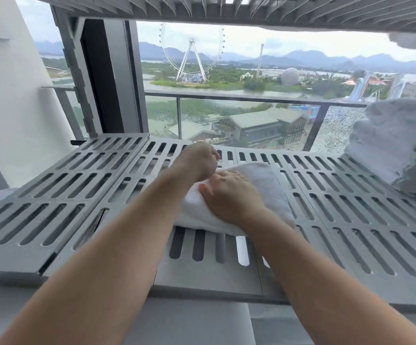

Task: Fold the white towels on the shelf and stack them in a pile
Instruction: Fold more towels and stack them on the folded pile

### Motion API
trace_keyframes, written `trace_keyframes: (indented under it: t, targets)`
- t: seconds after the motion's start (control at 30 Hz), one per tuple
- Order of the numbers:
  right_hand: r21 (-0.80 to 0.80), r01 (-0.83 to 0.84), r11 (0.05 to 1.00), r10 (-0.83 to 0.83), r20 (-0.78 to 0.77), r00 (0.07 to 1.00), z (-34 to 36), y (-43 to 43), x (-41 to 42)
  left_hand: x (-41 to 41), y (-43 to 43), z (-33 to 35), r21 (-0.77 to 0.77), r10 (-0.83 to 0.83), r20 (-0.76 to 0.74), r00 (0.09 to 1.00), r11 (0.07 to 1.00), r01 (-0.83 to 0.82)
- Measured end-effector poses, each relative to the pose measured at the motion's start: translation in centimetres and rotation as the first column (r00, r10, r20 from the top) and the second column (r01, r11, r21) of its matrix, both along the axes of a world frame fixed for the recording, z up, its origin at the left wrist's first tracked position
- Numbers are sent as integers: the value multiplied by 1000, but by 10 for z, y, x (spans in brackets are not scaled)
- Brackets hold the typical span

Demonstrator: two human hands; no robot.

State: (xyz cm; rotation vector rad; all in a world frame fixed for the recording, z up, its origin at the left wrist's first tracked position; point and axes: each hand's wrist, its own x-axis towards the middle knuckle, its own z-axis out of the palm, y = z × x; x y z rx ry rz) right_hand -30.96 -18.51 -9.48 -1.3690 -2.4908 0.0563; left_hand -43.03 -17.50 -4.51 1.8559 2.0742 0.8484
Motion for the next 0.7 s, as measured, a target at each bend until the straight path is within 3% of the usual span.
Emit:
trace_keyframes:
  t: [0.07,0.23,0.4,0.47,0.7]
  targets:
    - [123,11,992,-9,-10,1000,-3,-4,7,0,-3,-14,-48,-62,-20,998,997,61]
    - [279,-10,960,2,30,1000,-10,-17,28,-10,-3,-39,-167,-24,-207,978,986,-11]
    - [282,-307,909,296,80,952,-15,-31,63,1,-4,-37,-169,61,-258,964,980,-107]
    - [286,-339,896,332,74,940,-17,-31,75,7,-8,-40,-165,139,-275,951,968,-189]
    - [249,-29,968,59,-113,992,-29,-35,119,56,-37,-33,-296,319,-431,844,834,-466]
